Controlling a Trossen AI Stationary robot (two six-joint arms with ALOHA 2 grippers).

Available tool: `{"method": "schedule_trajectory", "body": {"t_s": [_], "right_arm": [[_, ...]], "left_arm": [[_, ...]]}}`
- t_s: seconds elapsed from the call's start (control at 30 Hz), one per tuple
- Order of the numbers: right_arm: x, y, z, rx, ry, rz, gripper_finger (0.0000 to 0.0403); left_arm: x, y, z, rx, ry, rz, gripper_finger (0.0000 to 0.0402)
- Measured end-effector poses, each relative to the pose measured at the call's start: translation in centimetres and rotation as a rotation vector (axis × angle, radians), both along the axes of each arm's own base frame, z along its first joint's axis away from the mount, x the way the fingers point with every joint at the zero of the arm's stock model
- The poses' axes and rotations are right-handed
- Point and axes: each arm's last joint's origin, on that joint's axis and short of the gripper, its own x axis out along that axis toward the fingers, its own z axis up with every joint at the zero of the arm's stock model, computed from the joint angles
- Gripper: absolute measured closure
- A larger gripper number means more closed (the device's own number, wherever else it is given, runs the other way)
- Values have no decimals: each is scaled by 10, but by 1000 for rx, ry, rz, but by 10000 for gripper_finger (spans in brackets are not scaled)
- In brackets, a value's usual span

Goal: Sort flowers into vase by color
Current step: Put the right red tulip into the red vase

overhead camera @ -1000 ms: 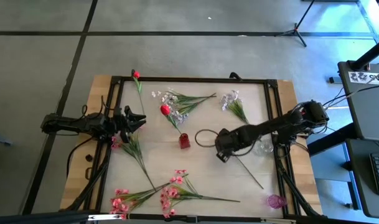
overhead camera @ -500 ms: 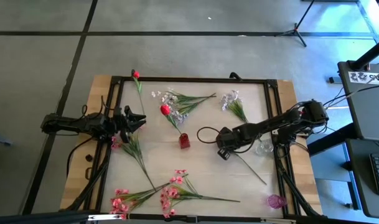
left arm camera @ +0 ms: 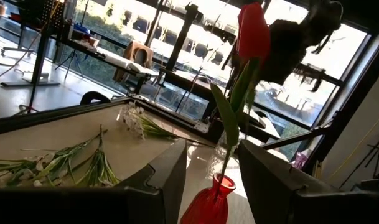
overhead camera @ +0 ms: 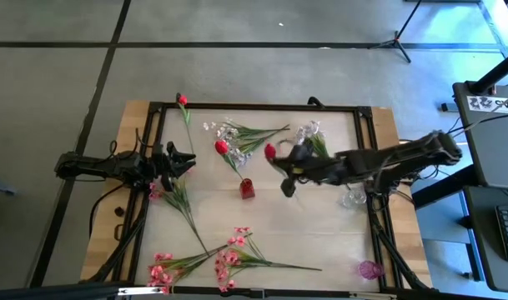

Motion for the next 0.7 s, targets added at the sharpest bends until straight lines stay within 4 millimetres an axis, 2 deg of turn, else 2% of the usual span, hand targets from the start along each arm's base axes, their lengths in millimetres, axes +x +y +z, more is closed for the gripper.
{"method": "schedule_trajectory", "body": {"t_s": [0.07, 0.17, 0.3, 0.4, 0.5, 0.7], "right_arm": [[-2, 5, 22, -77, -150, 38, 388], [-1, 12, 45, -173, -329, 103, 394], [8, 17, 60, -242, -548, 238, 396], [22, 21, 56, -311, -622, 257, 394], [37, 18, 45, -336, -627, 275, 398], [55, -2, 29, -316, -579, 222, 395]], "left_arm": [[0, 0, 0, 0, 0, -1, 259], [0, 0, 0, 0, 1, 0, 260], [0, 0, 0, 0, 0, -1, 260], [0, 0, 0, 0, 1, -1, 260], [0, 0, 0, 0, 0, -1, 260], [0, 0, 0, 0, 0, -1, 260]]}}
